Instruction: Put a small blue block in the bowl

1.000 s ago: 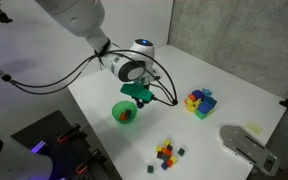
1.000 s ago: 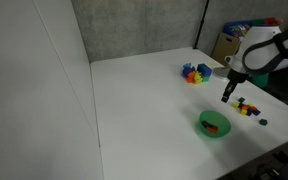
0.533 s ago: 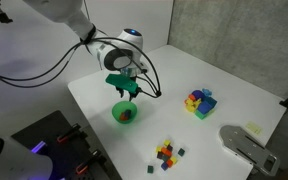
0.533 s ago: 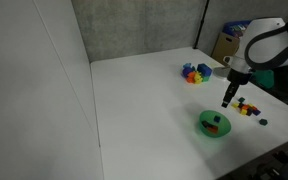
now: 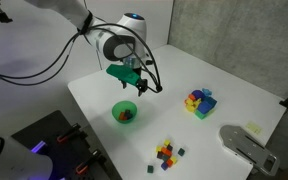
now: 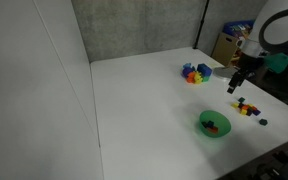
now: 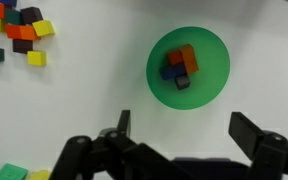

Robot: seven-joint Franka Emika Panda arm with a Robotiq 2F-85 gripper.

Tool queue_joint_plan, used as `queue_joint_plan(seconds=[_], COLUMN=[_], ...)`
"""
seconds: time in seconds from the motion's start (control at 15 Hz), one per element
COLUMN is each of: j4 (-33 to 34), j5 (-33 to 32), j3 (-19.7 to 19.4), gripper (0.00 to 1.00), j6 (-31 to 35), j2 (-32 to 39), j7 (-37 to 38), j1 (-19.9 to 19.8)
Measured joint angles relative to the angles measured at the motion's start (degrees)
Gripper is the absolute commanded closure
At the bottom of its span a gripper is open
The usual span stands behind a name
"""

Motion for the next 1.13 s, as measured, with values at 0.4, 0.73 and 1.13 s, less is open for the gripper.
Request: queue_joint_plan(seconds=[0.4,0.73,1.13], j4=[-0.06,-0.04,-0.21], j5=[-7.18,-8.9,-8.9], j3=[-4.23,-6.15,-7.08], gripper=[0.0,0.0,0.0], j6=[-8.31,-20.71,-28.19], j2=[-8.68,-17.52,-24.66], j7=[10.26,12.12,12.05], j1=[-0.02,-0.1,-0.1])
